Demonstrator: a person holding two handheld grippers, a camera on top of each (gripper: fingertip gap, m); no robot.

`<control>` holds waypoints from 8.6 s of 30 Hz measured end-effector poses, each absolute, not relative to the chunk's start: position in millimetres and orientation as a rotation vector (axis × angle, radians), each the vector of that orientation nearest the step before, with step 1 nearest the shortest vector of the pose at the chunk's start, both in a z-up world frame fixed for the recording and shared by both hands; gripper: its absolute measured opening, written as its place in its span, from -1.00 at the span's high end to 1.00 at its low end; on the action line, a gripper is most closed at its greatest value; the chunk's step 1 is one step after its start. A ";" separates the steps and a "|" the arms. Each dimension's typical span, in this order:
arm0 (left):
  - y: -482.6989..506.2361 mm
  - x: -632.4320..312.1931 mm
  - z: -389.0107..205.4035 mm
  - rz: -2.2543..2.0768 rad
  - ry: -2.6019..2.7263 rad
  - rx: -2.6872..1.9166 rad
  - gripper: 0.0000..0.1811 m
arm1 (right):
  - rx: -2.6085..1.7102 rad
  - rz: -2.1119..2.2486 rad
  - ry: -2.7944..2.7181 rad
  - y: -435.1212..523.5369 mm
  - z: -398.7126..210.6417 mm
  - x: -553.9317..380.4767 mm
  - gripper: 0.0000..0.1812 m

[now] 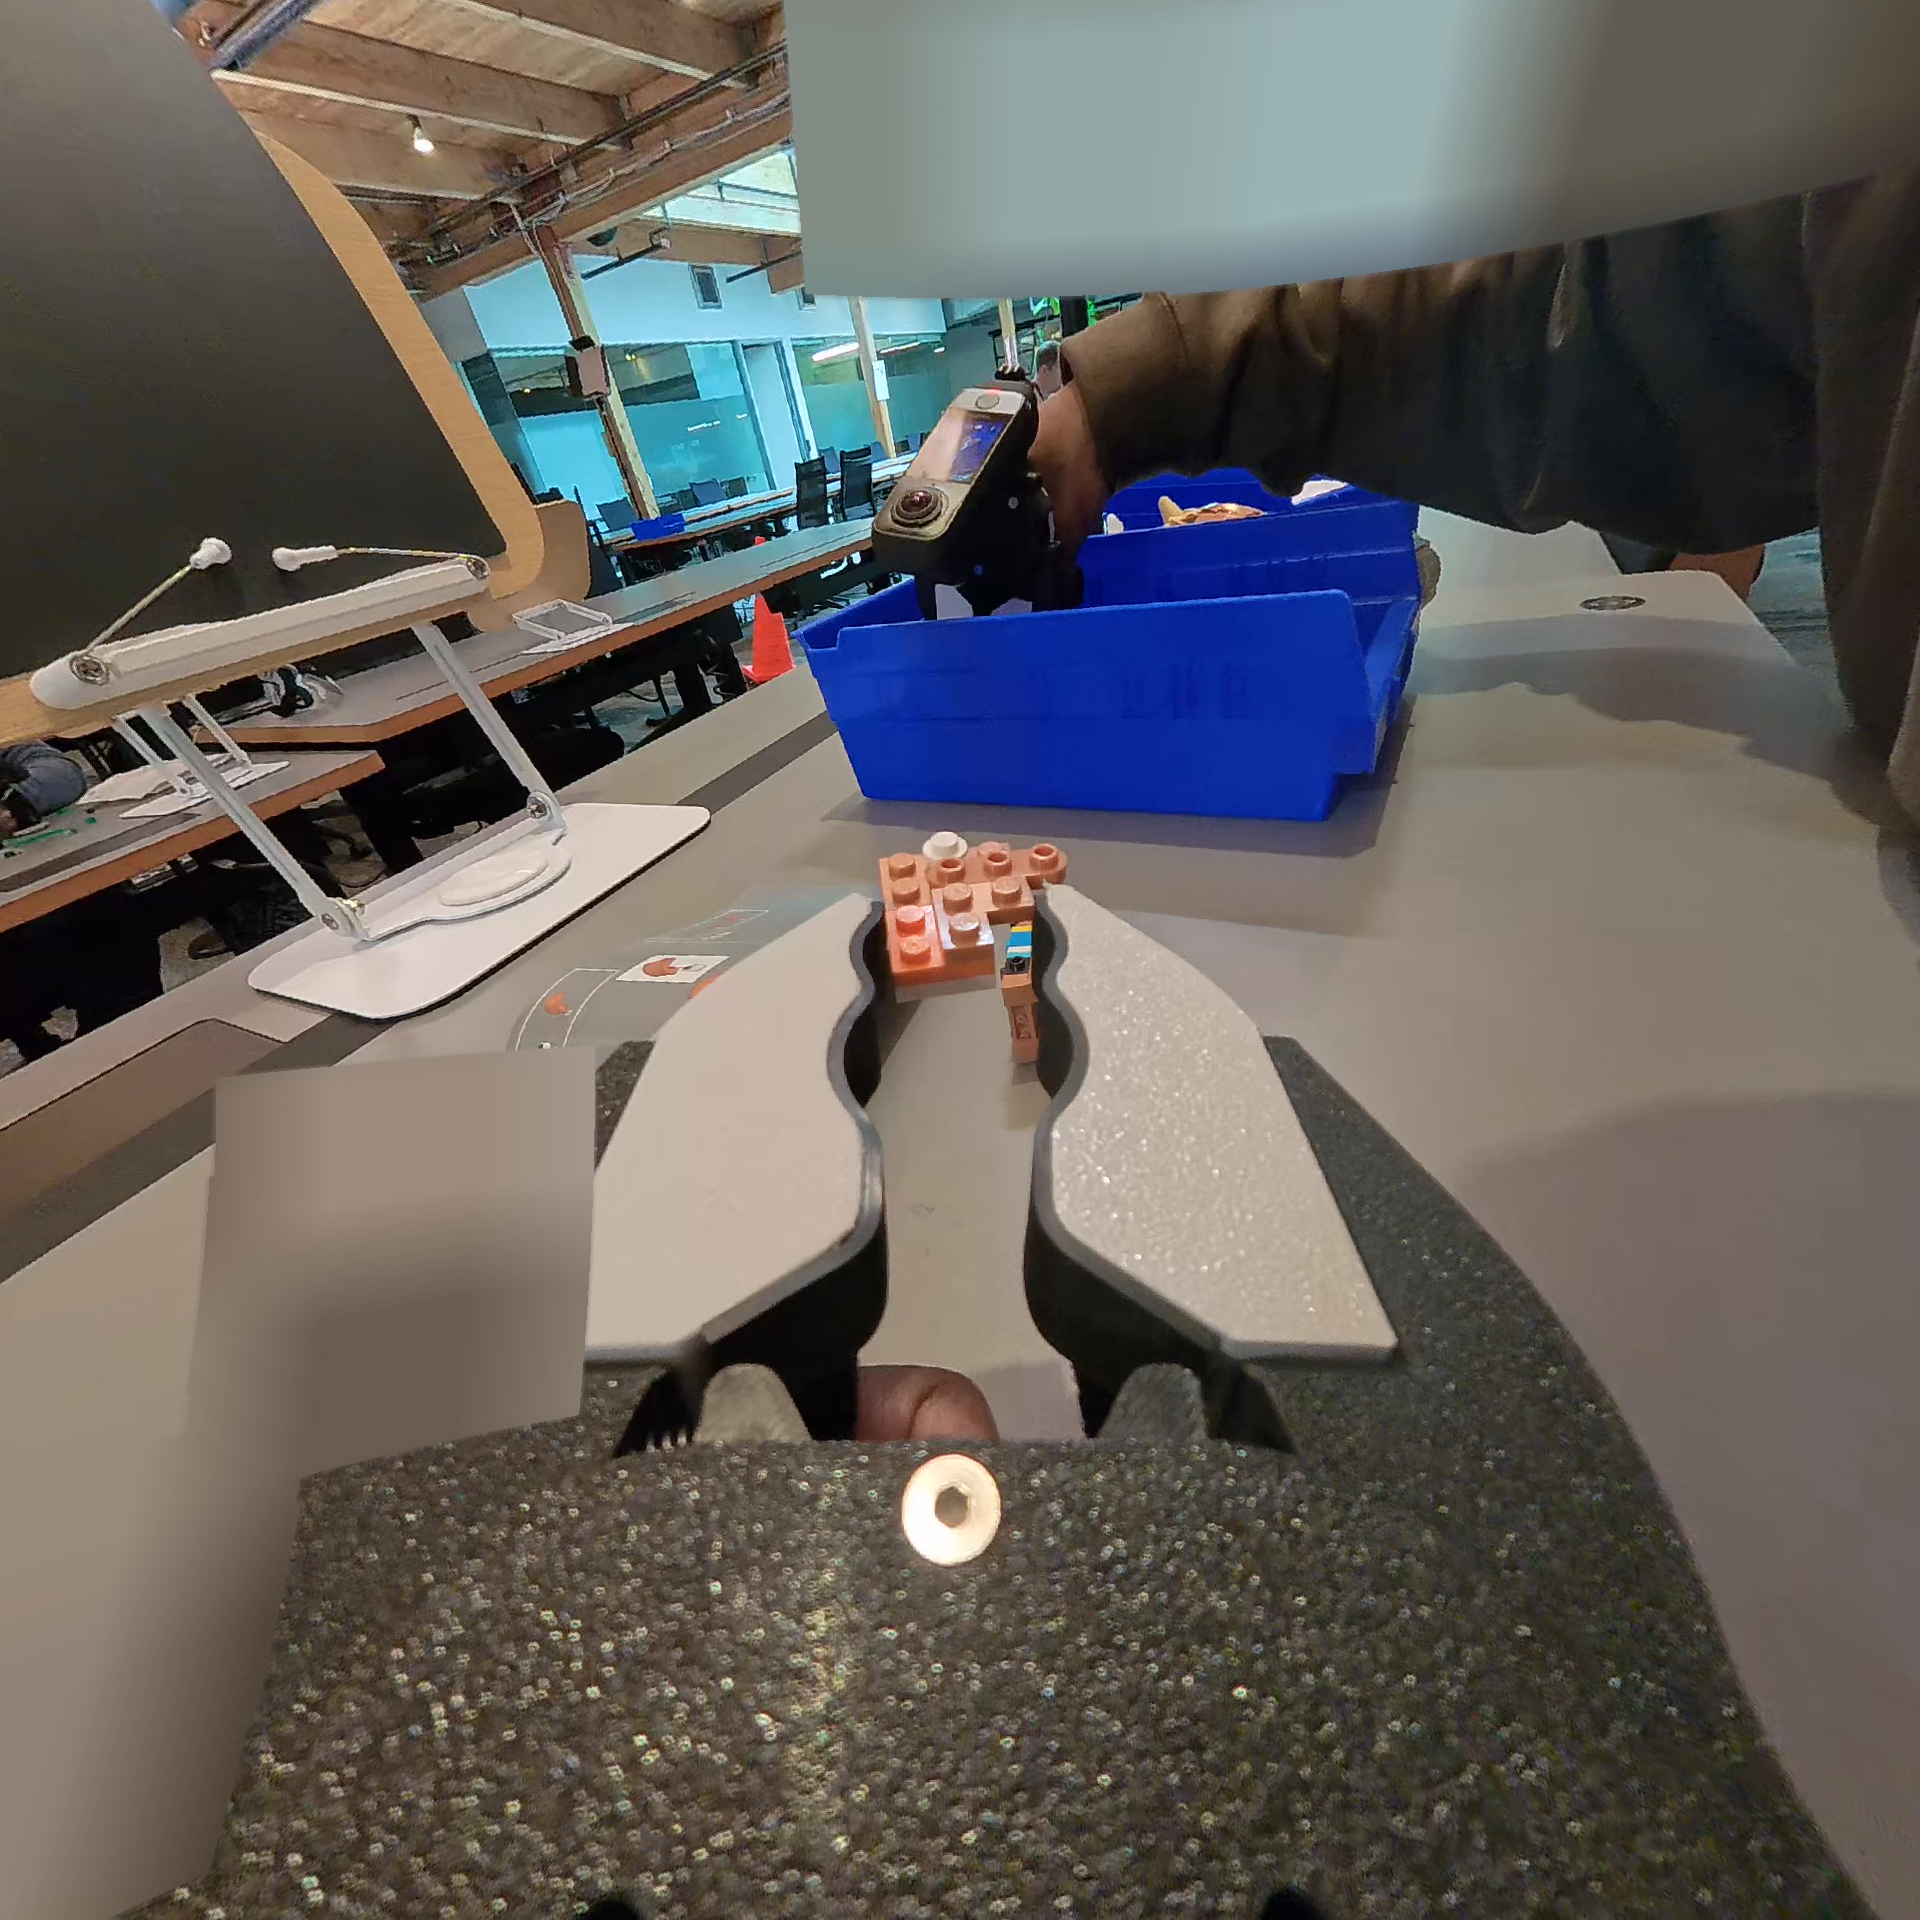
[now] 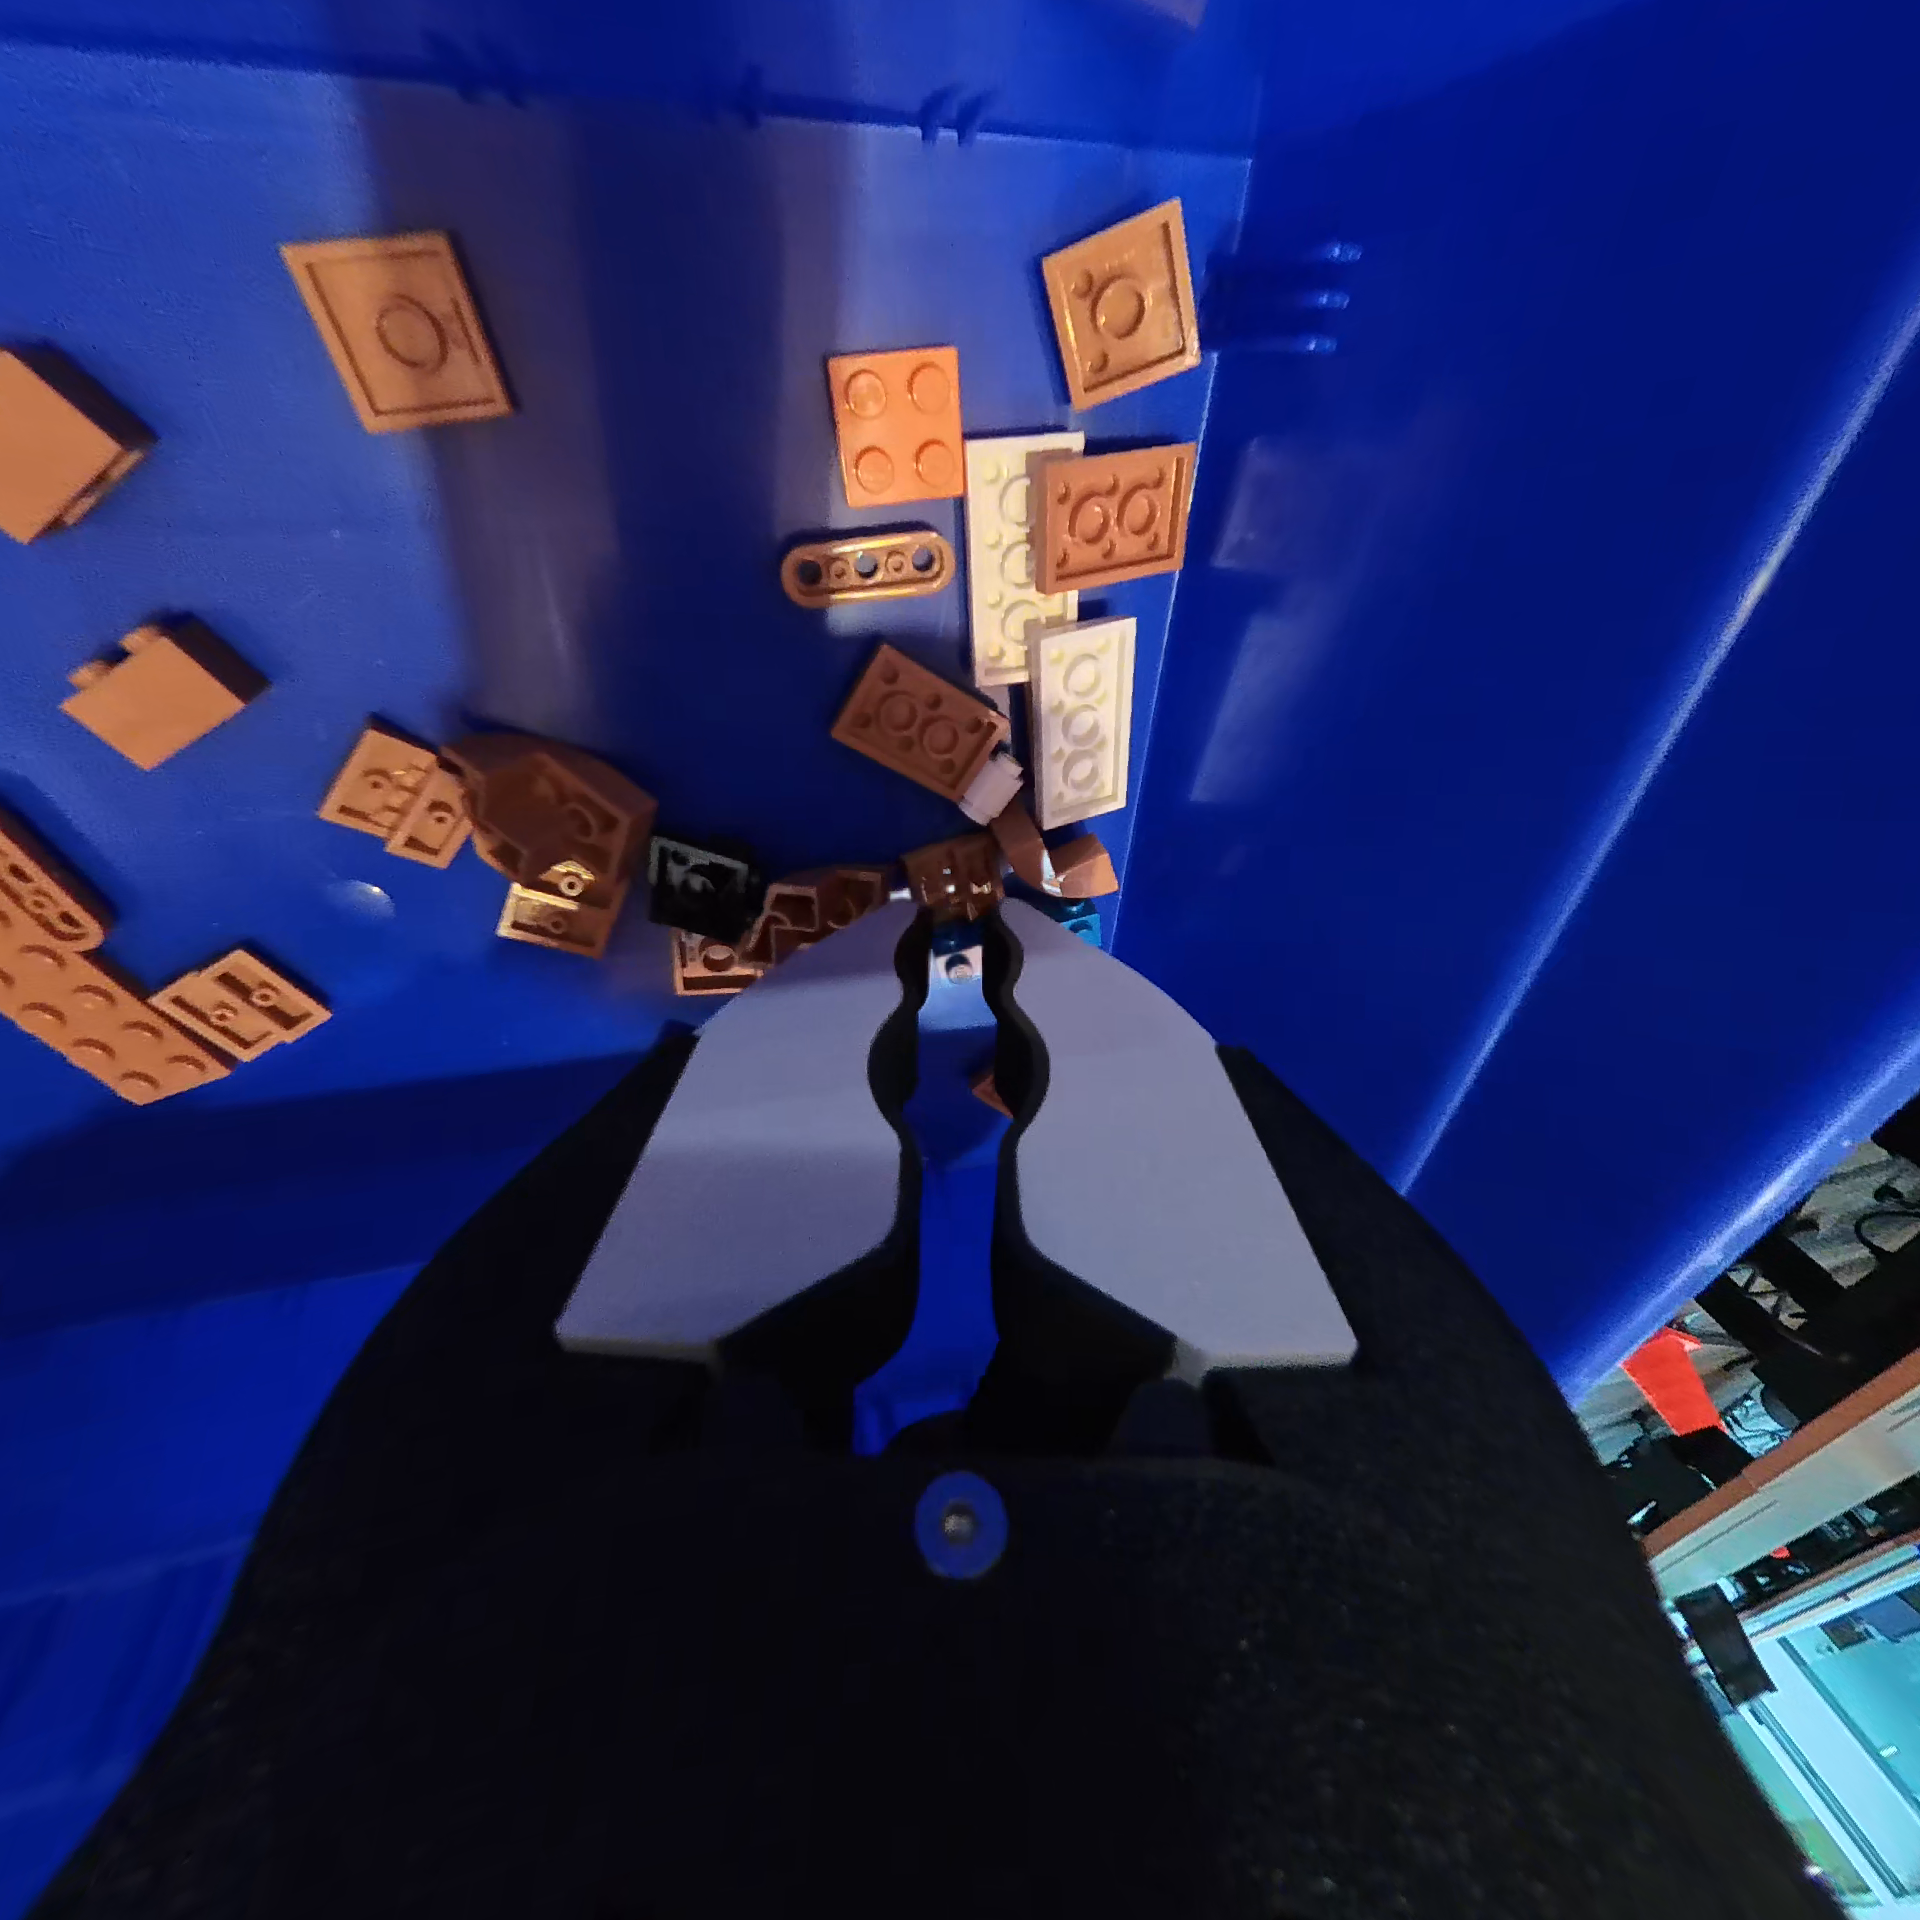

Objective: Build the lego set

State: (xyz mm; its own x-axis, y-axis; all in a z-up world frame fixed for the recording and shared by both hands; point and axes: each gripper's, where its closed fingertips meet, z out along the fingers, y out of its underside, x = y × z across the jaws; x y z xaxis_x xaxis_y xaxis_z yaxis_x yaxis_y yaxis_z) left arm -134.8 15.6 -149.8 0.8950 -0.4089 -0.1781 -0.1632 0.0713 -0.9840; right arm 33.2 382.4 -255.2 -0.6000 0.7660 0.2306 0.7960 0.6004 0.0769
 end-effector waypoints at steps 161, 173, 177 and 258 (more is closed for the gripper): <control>-45.4 -84.8 -256.9 -0.229 0.670 -2.237 0.72 | -1.501 1.855 -1.605 -5.3 -180.4 -53.5 0.95; -26.3 -45.7 -202.3 -0.081 0.765 -1.735 0.71 | -1.621 2.106 -1.752 -27.2 -183.7 -46.2 0.96; -23.8 -43.4 -198.6 -0.028 0.736 -1.703 0.71 | -1.649 2.179 -1.732 -28.1 -180.8 -43.1 0.95; -13.2 -40.8 -180.5 0.009 0.556 -1.645 0.71 | -1.766 1.968 -1.122 -8.4 -167.4 -58.0 0.91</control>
State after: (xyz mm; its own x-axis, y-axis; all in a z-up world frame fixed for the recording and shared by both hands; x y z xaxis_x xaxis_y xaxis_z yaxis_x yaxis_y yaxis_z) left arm -40.8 -13.2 -180.5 0.8804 -0.3487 -0.3216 -0.3585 -0.0452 -0.9324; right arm -58.0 -8.4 -167.4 -0.2215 0.6539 -0.7235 0.2892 -0.6645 -0.6891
